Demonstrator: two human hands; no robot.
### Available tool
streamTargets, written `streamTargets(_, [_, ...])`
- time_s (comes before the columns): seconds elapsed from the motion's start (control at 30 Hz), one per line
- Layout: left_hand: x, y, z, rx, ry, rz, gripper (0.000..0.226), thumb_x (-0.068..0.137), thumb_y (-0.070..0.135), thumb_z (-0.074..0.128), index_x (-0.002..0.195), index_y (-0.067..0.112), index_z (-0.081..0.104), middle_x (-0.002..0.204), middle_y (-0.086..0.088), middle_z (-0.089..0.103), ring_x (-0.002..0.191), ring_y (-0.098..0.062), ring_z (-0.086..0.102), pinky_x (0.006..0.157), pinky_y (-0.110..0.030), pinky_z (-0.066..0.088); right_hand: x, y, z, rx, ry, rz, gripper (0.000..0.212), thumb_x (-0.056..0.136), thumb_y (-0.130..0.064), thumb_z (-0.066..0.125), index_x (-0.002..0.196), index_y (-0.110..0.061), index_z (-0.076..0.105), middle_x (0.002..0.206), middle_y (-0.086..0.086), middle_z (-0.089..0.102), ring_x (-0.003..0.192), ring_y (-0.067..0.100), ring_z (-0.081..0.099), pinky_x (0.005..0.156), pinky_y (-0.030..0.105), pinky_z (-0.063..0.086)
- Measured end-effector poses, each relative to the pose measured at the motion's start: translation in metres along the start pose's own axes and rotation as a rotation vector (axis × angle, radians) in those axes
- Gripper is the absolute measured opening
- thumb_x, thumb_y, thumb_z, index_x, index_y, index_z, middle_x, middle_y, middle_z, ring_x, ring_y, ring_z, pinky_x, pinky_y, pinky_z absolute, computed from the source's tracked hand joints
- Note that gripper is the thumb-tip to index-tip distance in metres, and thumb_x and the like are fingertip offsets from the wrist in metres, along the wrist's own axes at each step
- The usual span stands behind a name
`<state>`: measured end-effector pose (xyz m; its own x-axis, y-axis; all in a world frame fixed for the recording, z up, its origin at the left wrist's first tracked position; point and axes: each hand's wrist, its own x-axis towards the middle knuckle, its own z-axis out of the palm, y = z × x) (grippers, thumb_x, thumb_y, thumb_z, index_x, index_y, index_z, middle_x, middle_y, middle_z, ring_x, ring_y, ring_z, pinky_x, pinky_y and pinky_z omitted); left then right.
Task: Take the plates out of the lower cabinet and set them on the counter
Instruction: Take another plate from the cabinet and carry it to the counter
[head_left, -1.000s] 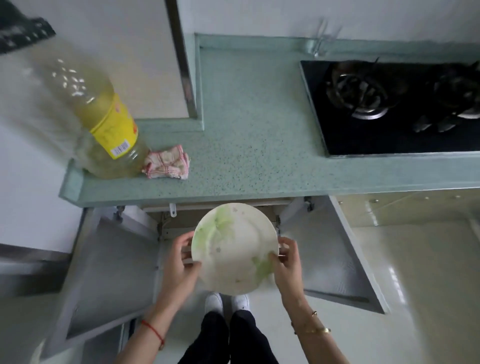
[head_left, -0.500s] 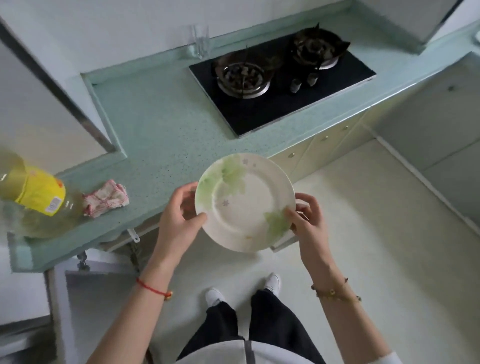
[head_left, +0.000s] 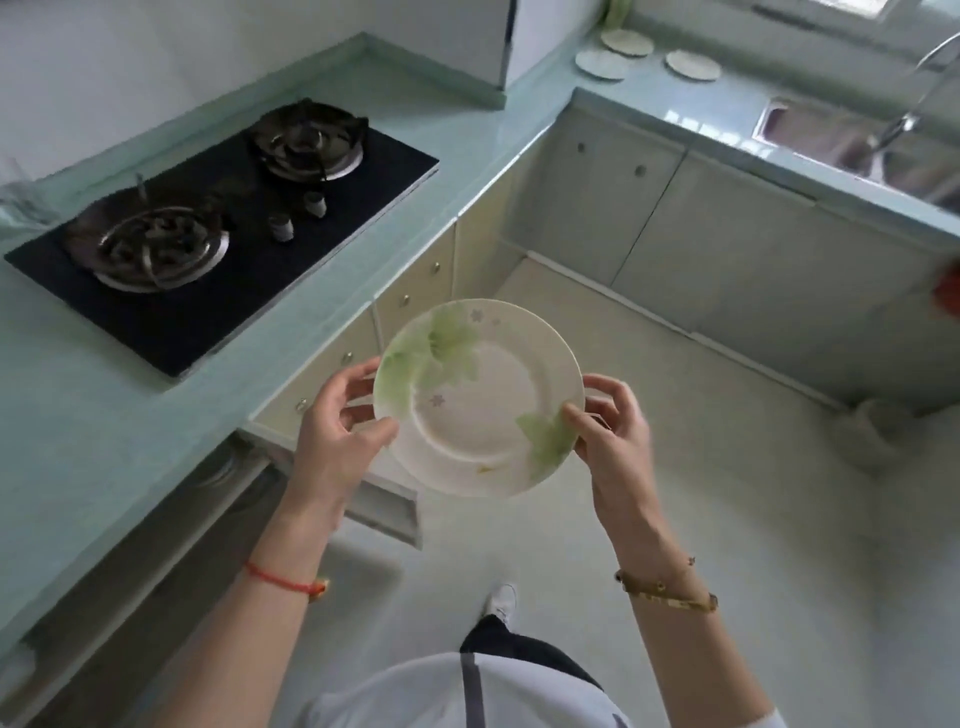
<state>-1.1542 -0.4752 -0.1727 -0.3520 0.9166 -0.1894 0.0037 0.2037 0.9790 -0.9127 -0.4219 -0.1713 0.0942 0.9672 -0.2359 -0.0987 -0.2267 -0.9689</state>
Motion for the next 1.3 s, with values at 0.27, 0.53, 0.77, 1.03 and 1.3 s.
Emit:
streamTargets(0.27, [0.062,0.035,0.137,-0.026,-0.071,0.031,0.06,0.079,-0.016,0.06,0.111,0.036,0.063,0.113,0.007,0.07,0.096,-0.006,0.068,0.071,-0.013,0.055,0.091,-0.037,-0.091,0.044,0.107,-0.017,0.03,0.087,0.005,0.058,0.102,-0.02,0.061,0.084,0.007,0.062,0.076,0.02,0.057,0.066,0.034,0.046])
streamTargets(0.53, [0.133,0.065,0.229,0.025,-0.162,0.055,0.058,0.081,-0.017,0.057,0.118,0.027,0.062,0.116,0.005,0.068,0.099,-0.009,0.066,0.076,-0.015,0.057,0.177,-0.053,-0.142,0.073,0.211,-0.006,0.028,0.087,0.003,0.059,0.109,-0.015,0.061,0.089,0.008,0.063,0.075,0.018,0.059,0.059,0.025,0.048])
streamTargets(0.77, [0.225,0.077,0.302,0.047,-0.268,0.057,0.058,0.081,-0.017,0.057,0.127,0.019,0.061,0.12,0.001,0.068,0.111,-0.017,0.065,0.088,-0.027,0.054,0.27,-0.07,-0.17,0.071,0.303,-0.03,0.028,0.087,0.003,0.059,0.107,-0.016,0.061,0.088,0.007,0.063,0.078,0.018,0.059,0.059,0.023,0.049])
streamTargets(1.03, [0.378,0.115,0.392,0.1,-0.36,0.127,0.061,0.078,-0.014,0.06,0.124,0.026,0.065,0.112,0.008,0.073,0.103,-0.007,0.069,0.081,-0.02,0.056,0.42,-0.112,-0.184,0.072,0.398,-0.06,0.027,0.085,-0.001,0.061,0.103,-0.022,0.062,0.09,0.007,0.065,0.074,0.014,0.061,0.057,0.017,0.048])
streamTargets(1.3, [0.497,0.156,0.484,0.125,-0.447,0.133,0.062,0.078,-0.014,0.062,0.119,0.032,0.067,0.105,0.01,0.074,0.096,-0.004,0.069,0.073,-0.015,0.056,0.542,-0.15,-0.208,0.091,0.505,-0.066,0.028,0.085,-0.001,0.06,0.103,-0.022,0.061,0.095,0.011,0.065,0.083,0.019,0.062,0.066,0.026,0.049])
